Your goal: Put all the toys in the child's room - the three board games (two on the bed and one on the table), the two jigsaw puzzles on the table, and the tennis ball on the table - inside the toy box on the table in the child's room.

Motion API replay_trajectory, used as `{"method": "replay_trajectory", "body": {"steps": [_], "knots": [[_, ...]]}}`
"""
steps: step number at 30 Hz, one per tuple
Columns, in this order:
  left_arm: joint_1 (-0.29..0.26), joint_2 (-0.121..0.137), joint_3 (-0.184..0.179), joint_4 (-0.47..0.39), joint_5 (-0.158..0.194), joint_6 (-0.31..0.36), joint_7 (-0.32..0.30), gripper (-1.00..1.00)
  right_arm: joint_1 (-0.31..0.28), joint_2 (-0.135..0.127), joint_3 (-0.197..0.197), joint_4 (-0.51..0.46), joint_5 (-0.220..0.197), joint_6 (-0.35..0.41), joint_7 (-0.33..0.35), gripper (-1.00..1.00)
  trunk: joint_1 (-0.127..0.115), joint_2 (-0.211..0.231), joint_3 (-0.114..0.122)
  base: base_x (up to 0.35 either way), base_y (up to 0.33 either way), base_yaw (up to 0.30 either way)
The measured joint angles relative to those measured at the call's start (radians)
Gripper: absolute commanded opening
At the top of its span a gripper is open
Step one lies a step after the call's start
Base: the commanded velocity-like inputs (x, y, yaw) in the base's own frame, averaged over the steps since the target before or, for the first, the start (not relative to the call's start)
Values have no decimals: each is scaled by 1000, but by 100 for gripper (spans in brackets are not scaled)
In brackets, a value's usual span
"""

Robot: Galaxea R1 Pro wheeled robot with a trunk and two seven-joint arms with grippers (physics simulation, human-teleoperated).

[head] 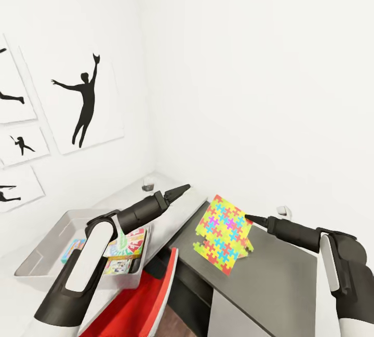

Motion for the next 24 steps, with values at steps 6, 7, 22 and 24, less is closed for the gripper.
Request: {"method": "replay_trajectory", "body": {"steps": [6, 7, 22, 24], "knots": [[0, 1, 0, 0, -1, 0, 0, 100, 0, 2, 0, 0, 0, 0, -1, -100, 0, 0, 3, -4, 22, 272], [0, 0, 0, 0, -1, 0, 0, 100, 0, 2, 0, 0, 0, 0, -1, -100, 0, 0, 3, -2, 10, 275], [0, 0, 0, 0, -3, 0, 0, 100, 0, 3, 0, 0, 0, 0, -2, -100, 0, 0, 9, -1, 3, 278], [0, 0, 0, 0, -3, 0, 0, 100, 0, 3, 0, 0, 0, 0, -2, -100, 0, 0, 9, 0, 0, 280]]}}
